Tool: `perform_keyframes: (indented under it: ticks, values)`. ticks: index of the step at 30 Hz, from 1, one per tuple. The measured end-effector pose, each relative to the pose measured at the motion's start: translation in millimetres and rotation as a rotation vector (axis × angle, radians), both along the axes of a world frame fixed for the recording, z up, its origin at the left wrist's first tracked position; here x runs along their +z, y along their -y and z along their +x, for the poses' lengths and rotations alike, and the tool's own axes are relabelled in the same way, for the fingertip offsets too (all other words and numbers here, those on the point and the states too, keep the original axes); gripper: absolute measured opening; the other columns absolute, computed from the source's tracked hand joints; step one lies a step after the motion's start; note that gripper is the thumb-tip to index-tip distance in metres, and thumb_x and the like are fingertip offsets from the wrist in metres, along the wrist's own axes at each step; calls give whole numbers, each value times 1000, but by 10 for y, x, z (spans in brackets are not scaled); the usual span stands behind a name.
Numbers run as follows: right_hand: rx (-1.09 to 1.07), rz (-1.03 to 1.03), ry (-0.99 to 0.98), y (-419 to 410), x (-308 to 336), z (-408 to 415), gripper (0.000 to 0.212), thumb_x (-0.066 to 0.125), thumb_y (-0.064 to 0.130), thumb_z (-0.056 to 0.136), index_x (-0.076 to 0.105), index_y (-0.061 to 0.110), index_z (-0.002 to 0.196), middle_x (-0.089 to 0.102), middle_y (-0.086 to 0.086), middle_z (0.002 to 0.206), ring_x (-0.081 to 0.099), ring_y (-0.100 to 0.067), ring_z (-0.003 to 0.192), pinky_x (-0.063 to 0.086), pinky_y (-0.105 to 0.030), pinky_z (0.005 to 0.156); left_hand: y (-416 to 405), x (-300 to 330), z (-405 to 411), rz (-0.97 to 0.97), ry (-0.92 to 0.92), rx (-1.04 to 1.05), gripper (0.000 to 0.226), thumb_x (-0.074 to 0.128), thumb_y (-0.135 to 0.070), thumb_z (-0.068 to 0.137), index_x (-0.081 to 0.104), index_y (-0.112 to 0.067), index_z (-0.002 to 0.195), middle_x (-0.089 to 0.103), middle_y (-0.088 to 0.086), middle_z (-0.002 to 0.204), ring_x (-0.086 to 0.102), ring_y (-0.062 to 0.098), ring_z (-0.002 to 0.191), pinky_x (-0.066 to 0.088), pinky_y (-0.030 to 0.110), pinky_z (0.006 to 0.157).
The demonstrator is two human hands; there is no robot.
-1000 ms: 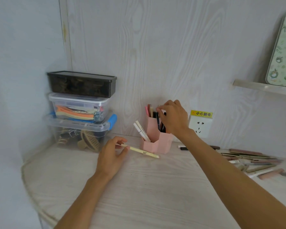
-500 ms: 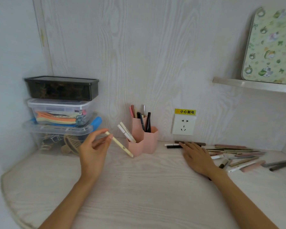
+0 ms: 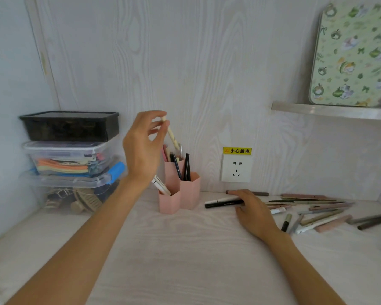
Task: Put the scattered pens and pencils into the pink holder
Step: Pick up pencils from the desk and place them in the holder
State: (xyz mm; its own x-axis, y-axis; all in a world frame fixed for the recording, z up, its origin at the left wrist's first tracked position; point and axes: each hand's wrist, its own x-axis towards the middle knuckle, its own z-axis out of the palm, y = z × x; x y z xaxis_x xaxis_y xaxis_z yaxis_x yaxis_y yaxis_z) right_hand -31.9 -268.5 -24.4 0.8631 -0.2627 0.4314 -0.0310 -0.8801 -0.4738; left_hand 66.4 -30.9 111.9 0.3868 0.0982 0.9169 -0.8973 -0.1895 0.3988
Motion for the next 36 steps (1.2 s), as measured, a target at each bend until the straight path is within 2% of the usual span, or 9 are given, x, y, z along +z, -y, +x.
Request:
perform_keyframes:
  ticks: [5,9,14,18,20,25,29,32,36]
  values:
    - [36,53,74,-9,36,0,37,56,-2,81,63,22,108,60,7,110,58,-12,96,47,-23,83,102,-209,227,302,-164,187,16,63,-22,88,63,-23,104,68,-8,104,67,8,86,52,23,72]
    - [-122,-85,88,29,48,-6,29,61,7,76,64,22,100,63,4,106,50,-17,104,37,-28,88,123,-396,318,574,-228,305,19,53,-24,94,69,-15,94,70,1,93,63,22,92,45,34,82]
    - [-293,-152,-82,96,25,-9,25,54,28,85,61,22,108,58,1,115,45,-21,115,31,-34,99,147,-474,202,733,-156,435,33,40,-29,98,67,-14,109,53,4,135,37,23,132,19,39,111]
    - [-220,-133,-149,64,39,-8,23,51,25,84,61,26,105,59,1,113,45,-21,115,29,-36,103,254,-645,-225,592,11,334,22,46,-32,94,63,-20,103,60,-2,117,48,19,112,36,32,92]
    - [-175,-113,-154,65,50,-11,20,52,25,85,61,27,103,59,2,111,45,-20,114,28,-36,104,322,-822,-369,692,56,191,16,49,-25,91,64,-19,96,64,-3,99,50,16,95,42,31,80]
    - [-90,-49,-200,112,67,-24,15,59,31,85,63,28,99,58,3,111,42,-18,116,28,-34,102,534,-1189,-358,1084,-170,106,36,40,-22,98,47,-21,133,58,-2,124,47,15,117,45,34,86]
    - [10,278,-103,206,152,-53,14,66,28,83,67,24,97,62,-1,110,47,-20,116,36,-34,102,702,-1210,-313,1197,-260,180,39,30,-34,100,44,-17,132,52,1,132,39,19,124,42,37,90]
    - [-20,597,93,227,273,-73,10,63,25,87,64,20,96,65,3,100,56,-14,106,41,-17,82,842,-1194,-311,1294,-254,270,45,25,-43,99,46,-16,127,55,2,128,38,22,123,37,37,92]
    - [-137,1029,410,254,343,-84,12,55,14,92,58,10,103,68,-8,99,65,-10,84,50,-18,76,898,-1194,-336,1355,-174,369,36,28,-32,99,52,-13,117,59,6,121,42,25,117,34,35,93]
